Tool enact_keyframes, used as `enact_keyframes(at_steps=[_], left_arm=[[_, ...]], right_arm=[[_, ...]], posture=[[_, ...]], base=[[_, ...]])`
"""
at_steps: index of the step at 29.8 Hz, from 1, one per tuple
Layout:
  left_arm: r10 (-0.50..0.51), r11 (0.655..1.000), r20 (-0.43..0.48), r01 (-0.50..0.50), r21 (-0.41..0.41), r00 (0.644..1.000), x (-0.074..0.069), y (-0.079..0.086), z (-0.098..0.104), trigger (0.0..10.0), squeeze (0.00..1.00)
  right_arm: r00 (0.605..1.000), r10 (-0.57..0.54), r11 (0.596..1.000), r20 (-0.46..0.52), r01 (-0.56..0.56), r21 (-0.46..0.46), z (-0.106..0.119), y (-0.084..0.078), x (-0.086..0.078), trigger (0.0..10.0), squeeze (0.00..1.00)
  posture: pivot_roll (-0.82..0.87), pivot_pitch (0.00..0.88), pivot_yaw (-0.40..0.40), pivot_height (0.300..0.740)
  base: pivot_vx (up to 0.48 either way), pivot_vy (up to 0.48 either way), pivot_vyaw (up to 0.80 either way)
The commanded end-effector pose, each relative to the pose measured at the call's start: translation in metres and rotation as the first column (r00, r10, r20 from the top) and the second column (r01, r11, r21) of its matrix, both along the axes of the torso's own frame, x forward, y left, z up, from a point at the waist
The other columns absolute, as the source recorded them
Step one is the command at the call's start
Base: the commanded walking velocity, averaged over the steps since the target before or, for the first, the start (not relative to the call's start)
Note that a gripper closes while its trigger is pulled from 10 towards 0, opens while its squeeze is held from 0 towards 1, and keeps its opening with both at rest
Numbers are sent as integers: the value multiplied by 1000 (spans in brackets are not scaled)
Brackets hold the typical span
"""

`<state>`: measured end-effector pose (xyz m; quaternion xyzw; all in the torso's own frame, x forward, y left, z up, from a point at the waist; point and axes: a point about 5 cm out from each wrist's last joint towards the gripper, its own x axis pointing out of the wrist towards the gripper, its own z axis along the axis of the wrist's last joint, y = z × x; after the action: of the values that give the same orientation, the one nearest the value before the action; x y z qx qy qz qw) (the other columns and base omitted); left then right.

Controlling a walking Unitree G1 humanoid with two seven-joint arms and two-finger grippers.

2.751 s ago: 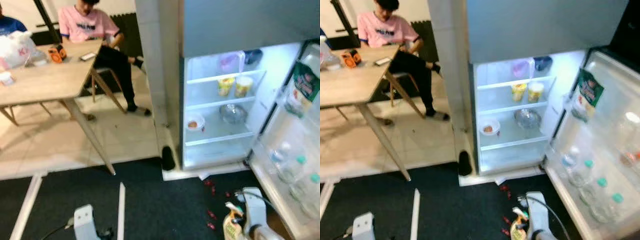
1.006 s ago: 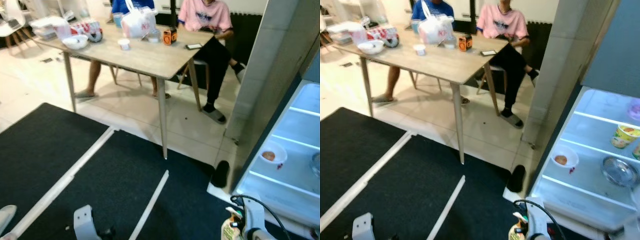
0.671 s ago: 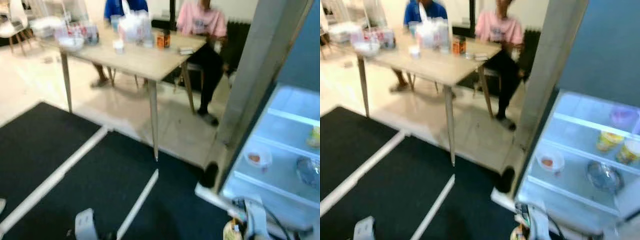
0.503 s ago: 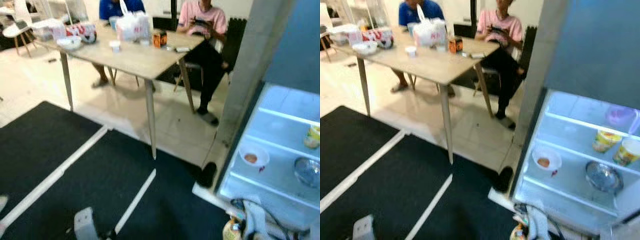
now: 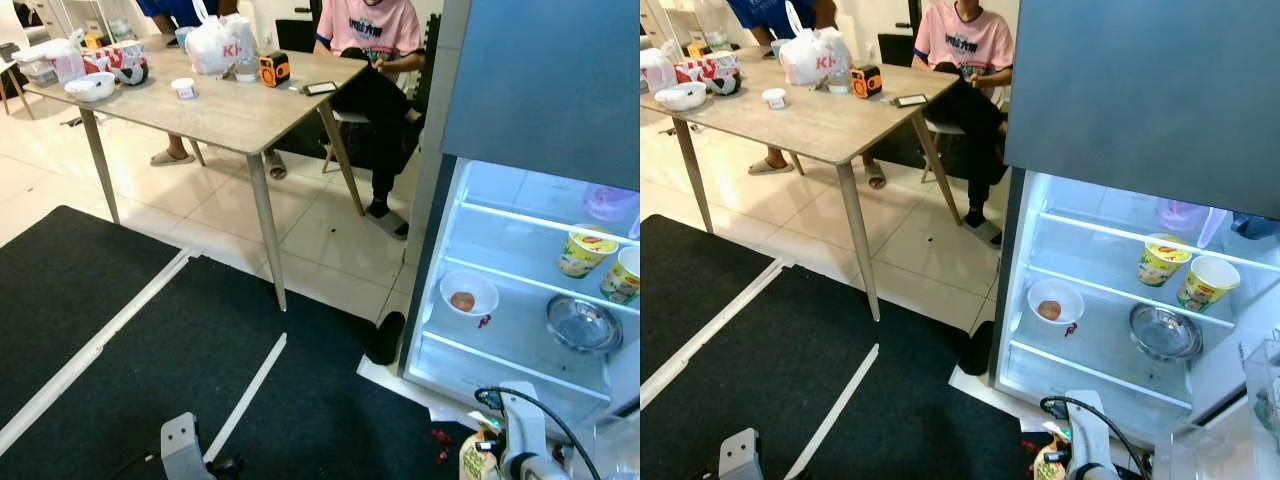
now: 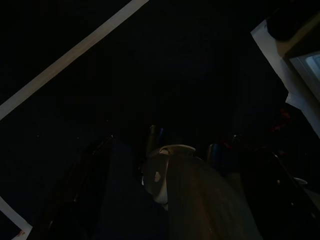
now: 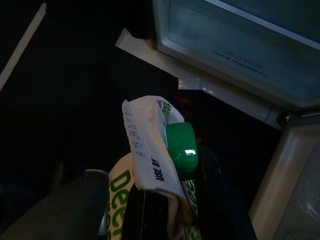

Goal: Restocking fridge

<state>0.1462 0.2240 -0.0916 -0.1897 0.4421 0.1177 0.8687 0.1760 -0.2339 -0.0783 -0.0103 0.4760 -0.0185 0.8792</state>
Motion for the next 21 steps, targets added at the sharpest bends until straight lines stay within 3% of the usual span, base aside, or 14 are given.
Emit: enact_keyframes(at_steps=[1, 6, 21], left_arm=[[11, 1000, -3, -11, -3, 1000, -1, -2, -1, 10000, 0], [4, 1000, -3, -4, 3, 1000, 0, -1, -1, 10000, 0], [1, 1000, 2, -1, 16, 1000, 0, 3, 1, 10000, 0]], right_arm=[[1000, -5, 1000, 10, 5, 10, 1, 3, 4, 10000, 0], [1000, 8, 1000, 2, -8, -3, 1, 3, 4, 10000, 0], [1000, 7, 1000, -3, -7, 12, 0, 8, 5, 10000, 0]], posture=[[-42, 0, 36, 740], [-42, 0, 37, 740], [-33, 0, 41, 740]], base=[[0, 0, 0], [0, 0, 0], [0, 0, -800]])
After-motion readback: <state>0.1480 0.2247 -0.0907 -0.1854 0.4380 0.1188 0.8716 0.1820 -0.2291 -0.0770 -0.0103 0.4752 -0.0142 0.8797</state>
